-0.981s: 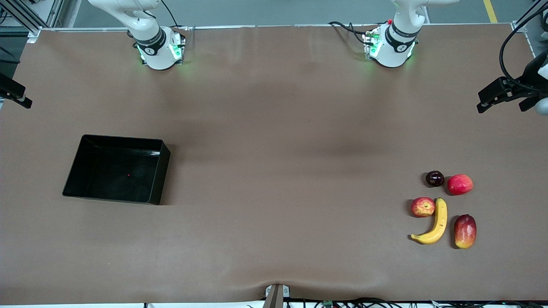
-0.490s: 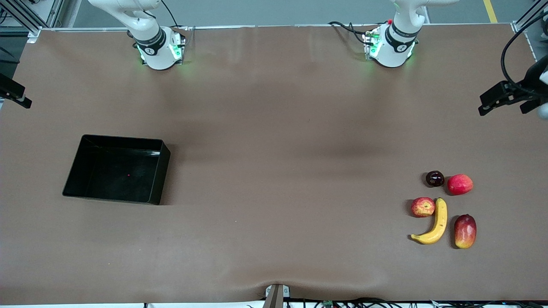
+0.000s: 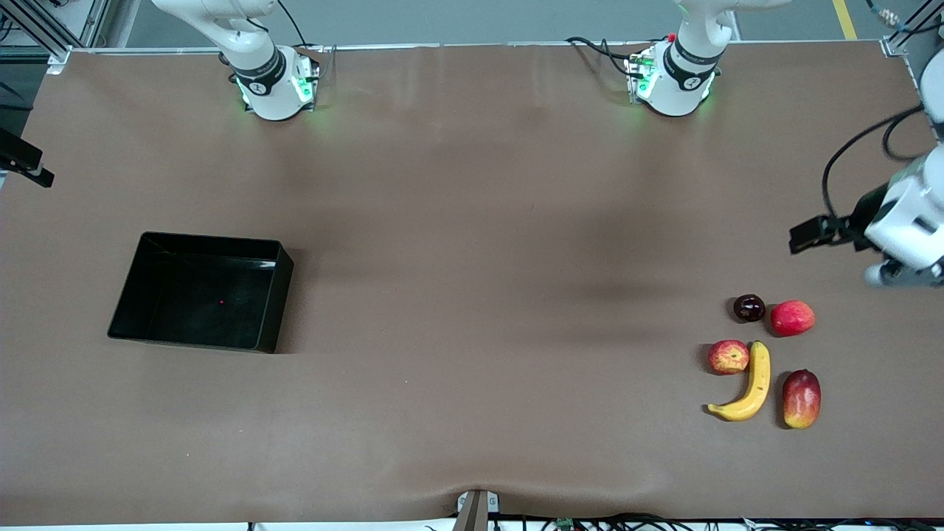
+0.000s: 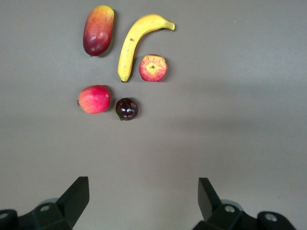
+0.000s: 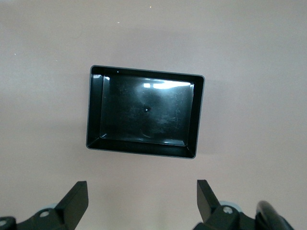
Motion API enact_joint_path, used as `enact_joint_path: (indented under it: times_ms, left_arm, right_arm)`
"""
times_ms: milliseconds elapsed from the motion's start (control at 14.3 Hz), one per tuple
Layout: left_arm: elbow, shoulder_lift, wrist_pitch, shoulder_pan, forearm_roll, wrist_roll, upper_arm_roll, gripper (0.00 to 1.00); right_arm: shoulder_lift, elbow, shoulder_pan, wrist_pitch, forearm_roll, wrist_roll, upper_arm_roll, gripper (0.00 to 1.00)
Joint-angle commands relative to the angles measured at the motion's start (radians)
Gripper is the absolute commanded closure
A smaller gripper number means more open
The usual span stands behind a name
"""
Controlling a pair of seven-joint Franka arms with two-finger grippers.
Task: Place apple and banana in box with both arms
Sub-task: 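Move the left gripper over the red-yellow apple beside the banana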
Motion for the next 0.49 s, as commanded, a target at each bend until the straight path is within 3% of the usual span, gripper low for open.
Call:
enact_joint_path:
  times_ms: [0, 420]
  left_arm:
    - [0.028, 0.057, 0.015, 0.005, 0.02, 0.012, -0.004, 0.0]
    - [-0.076, 0.149, 0.232, 0.028, 0.02, 0.014, -0.005, 0.0]
  right_arm:
    - [0.065, 0.016, -0.023, 0.0, 0.0, 0.006, 0.002, 0.0]
    - [0.159, 0.022, -0.055, 0.005, 0.002, 0.003, 0.003, 0.0]
